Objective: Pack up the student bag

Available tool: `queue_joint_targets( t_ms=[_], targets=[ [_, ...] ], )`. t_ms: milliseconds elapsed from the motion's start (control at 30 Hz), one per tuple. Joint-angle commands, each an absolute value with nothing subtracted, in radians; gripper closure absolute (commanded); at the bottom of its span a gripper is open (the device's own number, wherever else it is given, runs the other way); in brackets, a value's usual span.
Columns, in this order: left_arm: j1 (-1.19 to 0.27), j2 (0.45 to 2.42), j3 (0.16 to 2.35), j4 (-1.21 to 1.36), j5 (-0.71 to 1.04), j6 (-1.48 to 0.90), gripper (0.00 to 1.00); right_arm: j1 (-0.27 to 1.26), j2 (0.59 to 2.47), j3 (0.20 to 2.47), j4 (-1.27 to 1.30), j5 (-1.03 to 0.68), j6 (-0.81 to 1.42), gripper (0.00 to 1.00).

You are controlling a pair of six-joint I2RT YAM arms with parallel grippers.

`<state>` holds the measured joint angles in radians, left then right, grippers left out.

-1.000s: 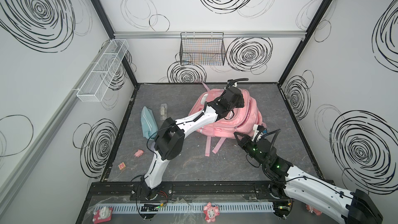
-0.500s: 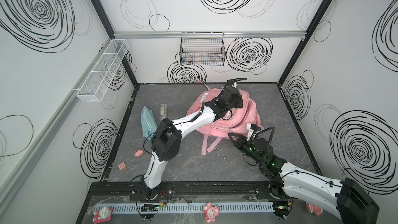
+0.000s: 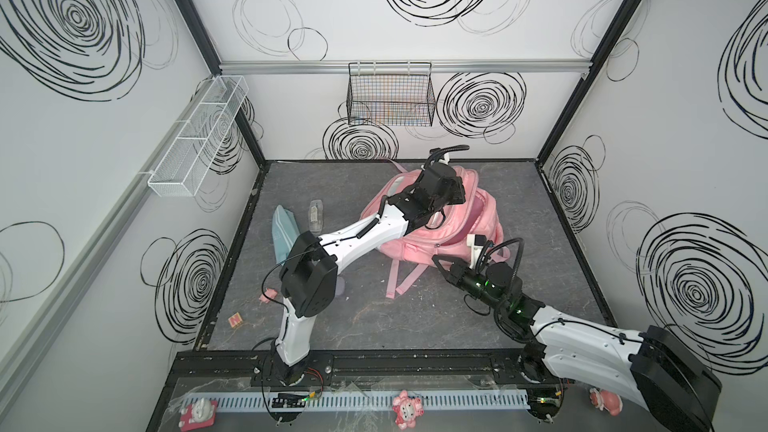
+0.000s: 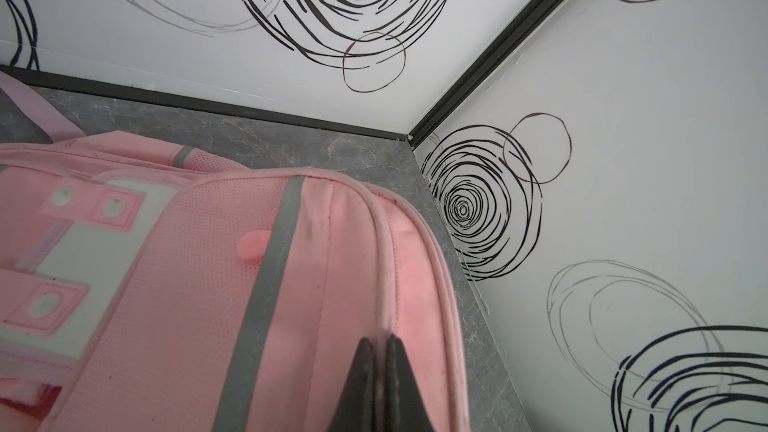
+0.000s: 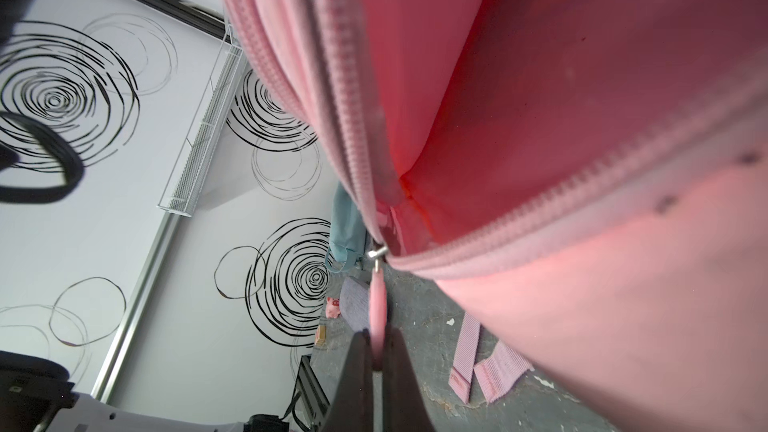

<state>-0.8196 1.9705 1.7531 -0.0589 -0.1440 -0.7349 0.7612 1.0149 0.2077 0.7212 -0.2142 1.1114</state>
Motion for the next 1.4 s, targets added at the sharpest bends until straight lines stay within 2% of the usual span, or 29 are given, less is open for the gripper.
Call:
queue_joint_targets(
  t_ms=[0,333,467,600,667,733,767,833,900,933,1067,1133,1233,1367],
  targets=[
    [-0.819,1.857,1.801,0.322,-0.205,-0.807,1.00,0.785,1.055,0.253,0.711,-0.388,1.043,1.00],
    [-0.838,1.852,1.766,0.368,-0.253,-0.852,1.00,0.788,1.114,0.266,0.709,-0.365,0.991,1.00],
    [-0.836,1.838,1.714,0.385,-0.190,-0.818,1.00,0.790,1.077,0.310,0.559,-0.325,0.933,1.00],
    [-0.833,1.813,1.643,0.369,-0.103,-0.781,1.00,0.788,0.984,0.330,0.369,-0.201,0.874,1.00],
    [-0.836,1.801,1.611,0.353,-0.064,-0.749,1.00,0.788,0.940,0.334,0.324,-0.180,0.838,0.87],
    [-0.838,1.796,1.594,0.310,-0.032,-0.706,1.00,0.788,0.896,0.345,0.271,-0.169,0.809,0.61],
    [-0.838,1.795,1.587,0.292,-0.026,-0.690,1.00,0.789,0.880,0.350,0.246,-0.165,0.800,0.54],
    [-0.841,1.792,1.569,0.257,-0.013,-0.655,1.00,0.788,0.844,0.354,0.195,-0.148,0.788,0.45],
    [-0.843,1.788,1.553,0.230,-0.002,-0.625,0.99,0.788,0.809,0.351,0.166,-0.135,0.771,0.42],
    [-0.844,1.785,1.543,0.221,0.000,-0.609,0.98,0.788,0.792,0.350,0.155,-0.128,0.760,0.41],
    [-0.848,1.777,1.506,0.192,0.013,-0.569,0.77,0.788,0.701,0.353,0.095,-0.079,0.745,0.40],
    [-0.847,1.767,1.486,0.182,0.028,-0.552,0.63,0.788,0.644,0.353,0.067,-0.041,0.743,0.40],
    [-0.845,1.727,1.444,0.159,0.029,-0.514,0.47,0.787,0.556,0.353,0.034,0.021,0.735,0.39],
    [-0.832,1.622,1.373,0.112,-0.006,-0.446,0.35,0.785,0.469,0.356,0.027,0.084,0.695,0.37]
  ],
)
